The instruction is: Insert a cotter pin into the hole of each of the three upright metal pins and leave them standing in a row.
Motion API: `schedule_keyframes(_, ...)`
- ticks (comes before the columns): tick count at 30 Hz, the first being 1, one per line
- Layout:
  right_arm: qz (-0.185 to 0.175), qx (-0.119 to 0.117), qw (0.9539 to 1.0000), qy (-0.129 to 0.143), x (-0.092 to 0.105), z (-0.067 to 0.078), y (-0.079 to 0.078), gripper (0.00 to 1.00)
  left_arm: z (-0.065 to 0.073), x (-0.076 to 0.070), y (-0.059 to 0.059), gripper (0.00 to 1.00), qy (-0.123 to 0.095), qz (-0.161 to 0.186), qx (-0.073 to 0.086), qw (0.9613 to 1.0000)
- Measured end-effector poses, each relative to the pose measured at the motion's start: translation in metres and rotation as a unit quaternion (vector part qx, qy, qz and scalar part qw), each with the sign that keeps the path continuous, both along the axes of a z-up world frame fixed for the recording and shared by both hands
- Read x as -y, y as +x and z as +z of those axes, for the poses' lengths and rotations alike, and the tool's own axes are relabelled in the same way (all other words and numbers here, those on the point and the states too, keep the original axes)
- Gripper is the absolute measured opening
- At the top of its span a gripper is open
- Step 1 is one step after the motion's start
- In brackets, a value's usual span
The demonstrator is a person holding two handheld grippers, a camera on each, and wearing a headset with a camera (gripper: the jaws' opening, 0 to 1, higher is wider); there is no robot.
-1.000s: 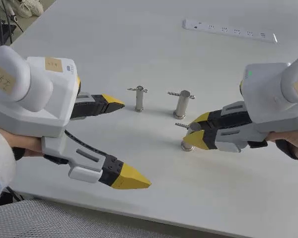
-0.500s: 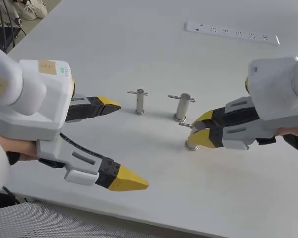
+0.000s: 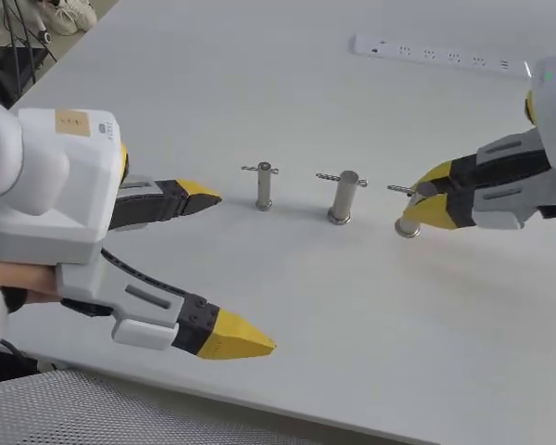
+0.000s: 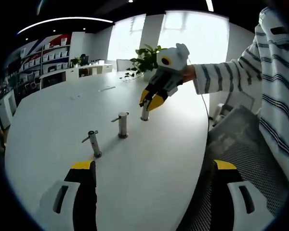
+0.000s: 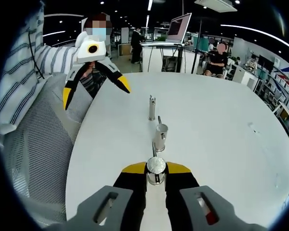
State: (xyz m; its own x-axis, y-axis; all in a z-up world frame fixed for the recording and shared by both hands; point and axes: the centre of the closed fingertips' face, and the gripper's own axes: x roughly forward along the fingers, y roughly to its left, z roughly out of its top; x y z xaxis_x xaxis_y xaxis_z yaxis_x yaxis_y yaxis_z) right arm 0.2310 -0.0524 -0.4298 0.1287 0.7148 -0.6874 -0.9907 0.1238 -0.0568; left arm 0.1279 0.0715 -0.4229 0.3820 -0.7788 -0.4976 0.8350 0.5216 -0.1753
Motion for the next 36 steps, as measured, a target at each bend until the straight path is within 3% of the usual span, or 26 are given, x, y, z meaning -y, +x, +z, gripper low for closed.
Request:
schedule_keyframes(9,0.000,-0.009,1.0000,-0.002,0.016,-0.012,0.012,0.08,0.000,-0.002,0.000,0.97,0.000,0.010,-0.009,0.9999)
schedule_keyframes(10,0.001,-0.011,0.9999,-0.001,0.022,-0.019,0.016,0.08,0.000,-0.003,0.000,0.97,0.001,0.010,-0.011,0.9999)
schedule_keyframes(17,0.004,-0.012,0.9999,-0.004,0.025,-0.027,0.016,0.08,-0.002,-0.002,-0.001,0.97,0.001,0.008,-0.019,0.9998)
schedule_keyframes(26,0.003,-0.019,0.9998,0.007,0.022,-0.027,0.013,0.08,-0.005,0.002,-0.005,0.96,0.000,0.002,-0.029,0.9996)
schedule_keyframes(29,-0.002,-0.026,0.9996,0.011,0.021,-0.026,0.012,0.08,-0.004,0.002,-0.005,0.96,-0.001,0.002,-0.029,0.9996)
schedule_keyframes(36,-0.006,-0.019,0.9998,0.006,0.020,-0.025,0.011,0.09,-0.001,0.002,-0.005,0.96,-0.003,0.002,-0.025,0.9997)
